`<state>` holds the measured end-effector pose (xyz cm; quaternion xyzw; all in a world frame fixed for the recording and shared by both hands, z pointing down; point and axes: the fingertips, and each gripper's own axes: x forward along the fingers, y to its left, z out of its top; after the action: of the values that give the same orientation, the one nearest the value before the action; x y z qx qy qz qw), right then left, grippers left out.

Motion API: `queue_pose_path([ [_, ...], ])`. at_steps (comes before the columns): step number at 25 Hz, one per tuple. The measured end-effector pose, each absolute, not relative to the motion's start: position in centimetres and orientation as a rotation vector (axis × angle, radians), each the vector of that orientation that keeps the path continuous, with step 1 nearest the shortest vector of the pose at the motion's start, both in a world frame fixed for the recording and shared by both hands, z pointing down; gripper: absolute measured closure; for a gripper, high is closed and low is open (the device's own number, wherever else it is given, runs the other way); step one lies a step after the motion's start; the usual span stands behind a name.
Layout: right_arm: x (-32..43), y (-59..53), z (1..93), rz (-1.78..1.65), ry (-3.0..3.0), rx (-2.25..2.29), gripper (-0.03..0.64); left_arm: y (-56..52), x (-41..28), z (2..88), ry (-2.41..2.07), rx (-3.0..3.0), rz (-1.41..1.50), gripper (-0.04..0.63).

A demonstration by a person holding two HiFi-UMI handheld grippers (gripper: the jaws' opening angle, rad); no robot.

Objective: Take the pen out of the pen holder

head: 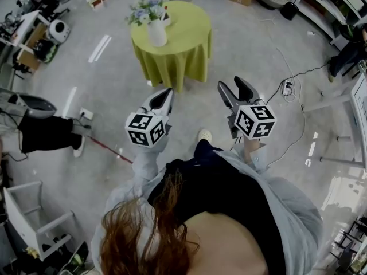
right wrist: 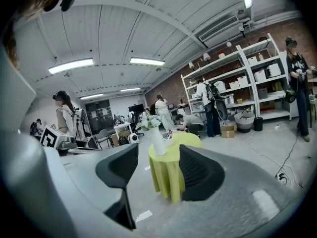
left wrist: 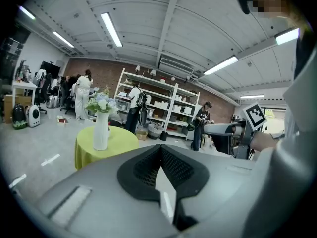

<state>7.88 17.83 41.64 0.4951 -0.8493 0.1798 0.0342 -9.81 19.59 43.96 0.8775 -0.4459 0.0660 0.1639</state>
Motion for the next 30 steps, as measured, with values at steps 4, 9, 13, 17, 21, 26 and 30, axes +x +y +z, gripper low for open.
queue_pose_path([
  [4,8.8,15.0,42.0,0.571,-2.617,1.511,0.354,17.2,-8.8,44.1,-1.270,2.506,0.201,0.575],
  [9,10.4,11.9,42.4,0.558,-2.622,1.489,0.354,13.6,-7.6,44.4,-1.299,2.487,0.195,0.575],
  [13,11.7,9.6,42.6,0.558,-2.628,1.480,0.354,11.2,-5.9,44.1,-1.297,2.522,0.196,0.575],
  [17,12.1,8.3,43.5,0.571,-2.627,1.438,0.354,10.2,-5.5,45.1,-1.329,2.491,0.208,0.575],
  [21,12.6,8.3,45.2,0.621,-2.597,1.423,0.354,10.7,-5.6,46.9,-1.332,2.419,0.195,0.575],
  [26,12.3,9.0,46.7,0.683,-2.573,1.396,0.354,11.3,-6.3,48.5,-1.347,2.358,0.237,0.575],
  [30,12.4,8.6,47.2,0.692,-2.568,1.384,0.354,10.6,-5.8,49.1,-1.342,2.360,0.262,0.575],
])
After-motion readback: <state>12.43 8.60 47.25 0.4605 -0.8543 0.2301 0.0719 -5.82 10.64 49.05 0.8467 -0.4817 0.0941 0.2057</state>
